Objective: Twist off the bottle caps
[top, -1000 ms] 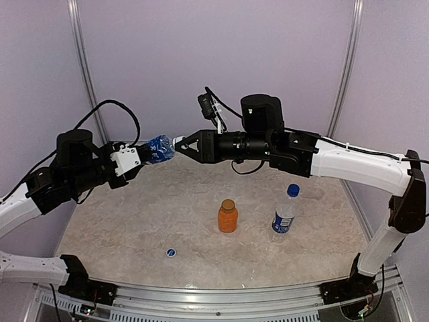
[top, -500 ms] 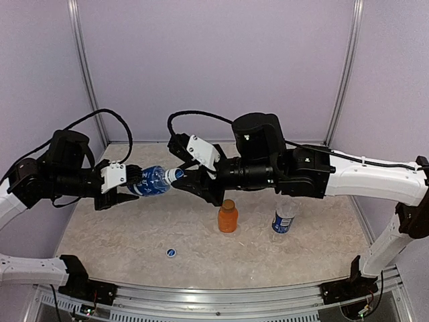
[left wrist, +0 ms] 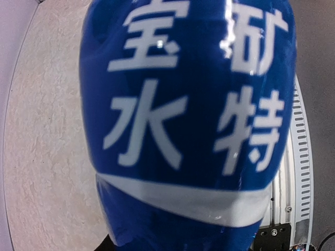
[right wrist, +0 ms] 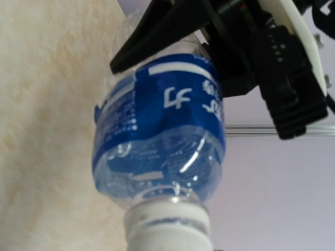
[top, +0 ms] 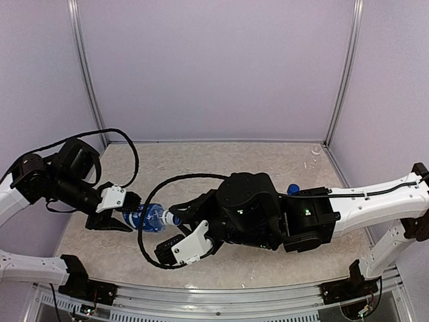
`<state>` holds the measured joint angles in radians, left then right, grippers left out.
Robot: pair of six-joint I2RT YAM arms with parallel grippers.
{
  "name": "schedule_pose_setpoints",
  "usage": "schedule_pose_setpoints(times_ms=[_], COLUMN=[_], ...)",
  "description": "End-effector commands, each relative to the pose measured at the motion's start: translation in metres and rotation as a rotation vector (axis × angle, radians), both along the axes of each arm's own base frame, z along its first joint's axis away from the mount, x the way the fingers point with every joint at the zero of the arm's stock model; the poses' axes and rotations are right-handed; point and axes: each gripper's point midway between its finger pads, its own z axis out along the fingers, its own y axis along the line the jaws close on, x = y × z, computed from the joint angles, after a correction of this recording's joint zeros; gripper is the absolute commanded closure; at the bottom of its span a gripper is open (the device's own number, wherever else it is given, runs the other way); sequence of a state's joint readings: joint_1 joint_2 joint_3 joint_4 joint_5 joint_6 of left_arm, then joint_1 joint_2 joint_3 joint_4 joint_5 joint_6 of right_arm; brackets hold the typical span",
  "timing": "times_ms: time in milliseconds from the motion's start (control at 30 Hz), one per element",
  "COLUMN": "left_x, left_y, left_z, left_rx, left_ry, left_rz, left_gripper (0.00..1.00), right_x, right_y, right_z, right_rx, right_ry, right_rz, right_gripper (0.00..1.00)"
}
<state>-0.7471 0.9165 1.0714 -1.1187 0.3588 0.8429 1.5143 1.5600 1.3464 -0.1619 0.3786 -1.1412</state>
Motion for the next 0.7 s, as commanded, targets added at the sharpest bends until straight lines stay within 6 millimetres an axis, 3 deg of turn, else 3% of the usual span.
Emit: schedule_pose_setpoints(times_ms=[0, 100, 167, 267, 467, 667], left_x=[-0.003, -0.003, -0.002, 0.0, 0.001, 0.001], left_y=[-0.011, -0.01, -0.011, -0.014, -0.015, -0.012], left_z=[0.015, 0.013, 0.014, 0.021, 0.022, 0.019], left_rx=[-0.074, -0.071, -0.083, -0.109, -0.108, -0.098], left_ry=[0.001, -0.001, -0.004, -0.009, -0.012, -0.014], left_rz=[-0.026, -0.021, -0.011, -0.002, -0.007, 0.002], left_gripper=[0.62, 0.61, 0.62, 0.62, 0.62, 0.62], right_x=[0.002, 0.003, 0.003, 0.002, -0.006, -0.006], right_y=[-0.002, -0.004, -0.003, -0.002, -0.002, -0.006], right_z=[-0.004, -0.002, 0.005, 0.012, 0.017, 0.015], right_rx=[-0.037, 0.006, 0.075, 0.129, 0.141, 0.138], right_ry=[-0.157, -0.155, -0.132, -0.088, -0.077, -0.05], right_rz=[0.005, -0.005, -0.017, -0.026, 0.021, 0.024], right_gripper=[1.0, 0.99, 0.74, 0.64, 0.82, 0.89])
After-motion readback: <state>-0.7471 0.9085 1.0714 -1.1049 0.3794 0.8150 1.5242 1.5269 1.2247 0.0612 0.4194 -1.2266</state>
